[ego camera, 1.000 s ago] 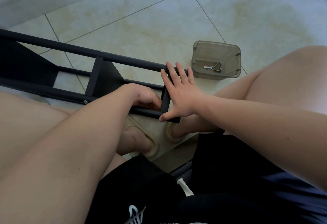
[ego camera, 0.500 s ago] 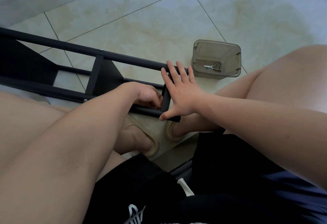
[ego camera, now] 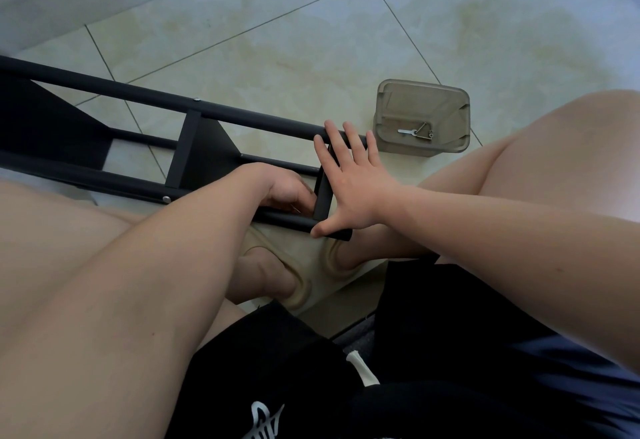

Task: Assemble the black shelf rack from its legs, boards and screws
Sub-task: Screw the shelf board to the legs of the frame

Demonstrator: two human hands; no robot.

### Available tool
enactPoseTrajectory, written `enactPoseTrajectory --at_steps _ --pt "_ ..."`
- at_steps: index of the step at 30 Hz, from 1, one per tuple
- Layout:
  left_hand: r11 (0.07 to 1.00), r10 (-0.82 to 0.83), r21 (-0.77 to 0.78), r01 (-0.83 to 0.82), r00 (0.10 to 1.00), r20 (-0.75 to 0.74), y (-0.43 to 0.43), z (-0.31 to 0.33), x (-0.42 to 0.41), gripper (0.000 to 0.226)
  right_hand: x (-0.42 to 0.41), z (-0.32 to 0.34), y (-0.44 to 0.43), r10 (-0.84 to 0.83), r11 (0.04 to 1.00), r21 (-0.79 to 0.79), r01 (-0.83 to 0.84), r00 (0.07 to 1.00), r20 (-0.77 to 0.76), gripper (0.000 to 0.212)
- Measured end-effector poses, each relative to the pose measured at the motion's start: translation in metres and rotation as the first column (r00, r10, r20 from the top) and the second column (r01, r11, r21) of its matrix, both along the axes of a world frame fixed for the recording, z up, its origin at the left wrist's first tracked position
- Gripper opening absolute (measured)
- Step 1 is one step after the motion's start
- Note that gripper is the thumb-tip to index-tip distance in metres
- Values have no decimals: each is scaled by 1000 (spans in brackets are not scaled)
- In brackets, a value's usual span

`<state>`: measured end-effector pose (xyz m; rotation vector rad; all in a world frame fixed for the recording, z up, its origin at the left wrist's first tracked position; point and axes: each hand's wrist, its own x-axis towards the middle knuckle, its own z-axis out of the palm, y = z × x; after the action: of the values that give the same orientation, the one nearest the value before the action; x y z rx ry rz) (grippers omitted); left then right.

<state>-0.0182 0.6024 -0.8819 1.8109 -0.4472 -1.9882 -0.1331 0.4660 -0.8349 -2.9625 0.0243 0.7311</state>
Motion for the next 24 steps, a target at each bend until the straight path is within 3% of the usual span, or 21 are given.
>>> enactPoseTrajectory --at_steps 8,12,19,24 --pt "999 41 5 -41 998 -55 0 4 0 19 -1 1 0 -2 1000 2 2 1000 -2 152" --pt "999 29 33 -30 999 18 0 6 -2 29 0 1 0 0 1000 -2 0 1000 -2 152" --pt "1000 6 11 -6 1000 16 0 3 -1 11 -1 0 0 2 1000 -2 -2 1000 -1 152" --pt "999 50 -6 -50 998 -37 1 2 1 28 -1 1 0 1 1000 0 -1 1000 0 152"
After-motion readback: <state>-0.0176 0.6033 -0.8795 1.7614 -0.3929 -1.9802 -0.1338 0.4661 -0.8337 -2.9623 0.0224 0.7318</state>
